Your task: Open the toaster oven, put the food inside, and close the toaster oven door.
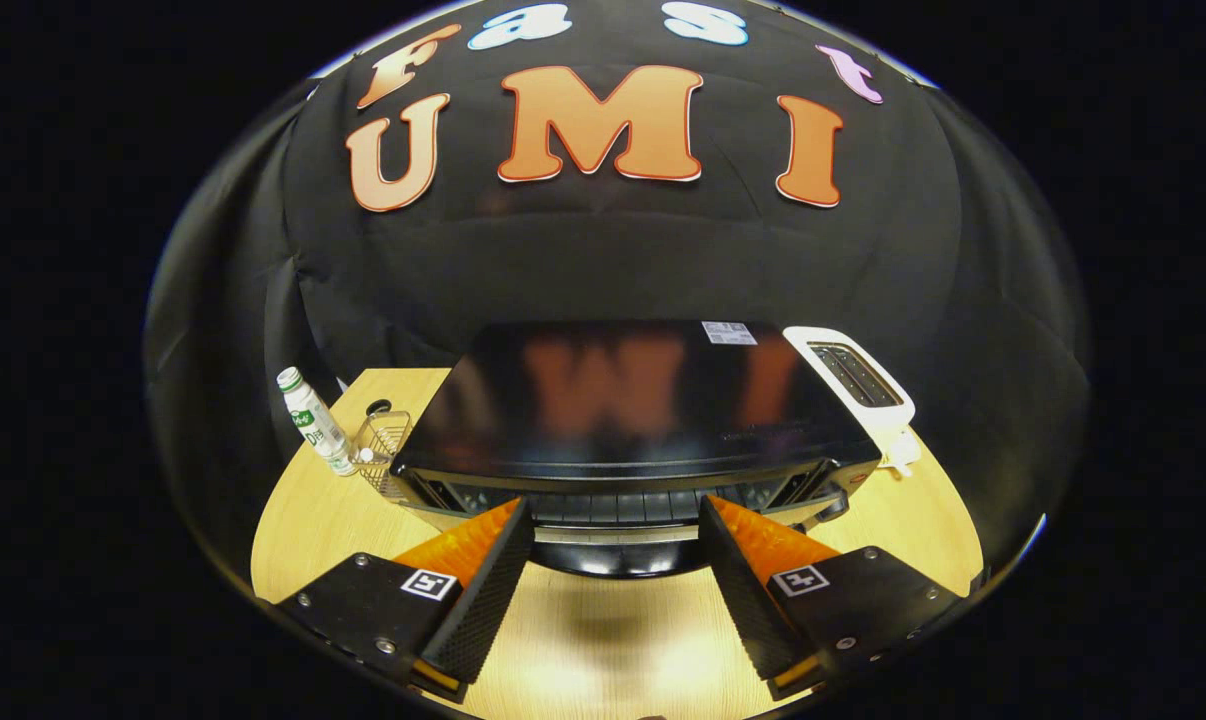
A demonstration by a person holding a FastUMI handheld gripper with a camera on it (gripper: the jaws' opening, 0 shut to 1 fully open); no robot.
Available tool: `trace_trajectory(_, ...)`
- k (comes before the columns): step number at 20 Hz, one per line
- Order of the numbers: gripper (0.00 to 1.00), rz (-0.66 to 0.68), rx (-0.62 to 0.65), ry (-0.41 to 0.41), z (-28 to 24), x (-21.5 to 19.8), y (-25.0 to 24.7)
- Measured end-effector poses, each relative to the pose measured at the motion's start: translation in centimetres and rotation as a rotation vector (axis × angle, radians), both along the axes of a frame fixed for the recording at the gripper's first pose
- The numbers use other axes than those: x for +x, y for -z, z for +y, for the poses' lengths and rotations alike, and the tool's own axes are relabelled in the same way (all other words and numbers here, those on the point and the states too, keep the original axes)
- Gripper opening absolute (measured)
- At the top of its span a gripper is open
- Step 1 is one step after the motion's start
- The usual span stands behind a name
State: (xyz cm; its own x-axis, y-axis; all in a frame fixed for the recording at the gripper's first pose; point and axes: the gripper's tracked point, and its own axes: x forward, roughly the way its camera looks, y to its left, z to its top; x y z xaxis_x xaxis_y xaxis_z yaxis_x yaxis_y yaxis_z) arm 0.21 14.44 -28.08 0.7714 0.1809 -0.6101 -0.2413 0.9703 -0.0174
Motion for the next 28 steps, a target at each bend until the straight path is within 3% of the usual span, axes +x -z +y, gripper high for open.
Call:
trace_trajectory(13,0.99,0.098,-0.008,-0.004,-2.6,-7.7,3.4)
trace_trajectory(28,0.99,0.197,0.002,0.026,-4.9,-12.2,9.3)
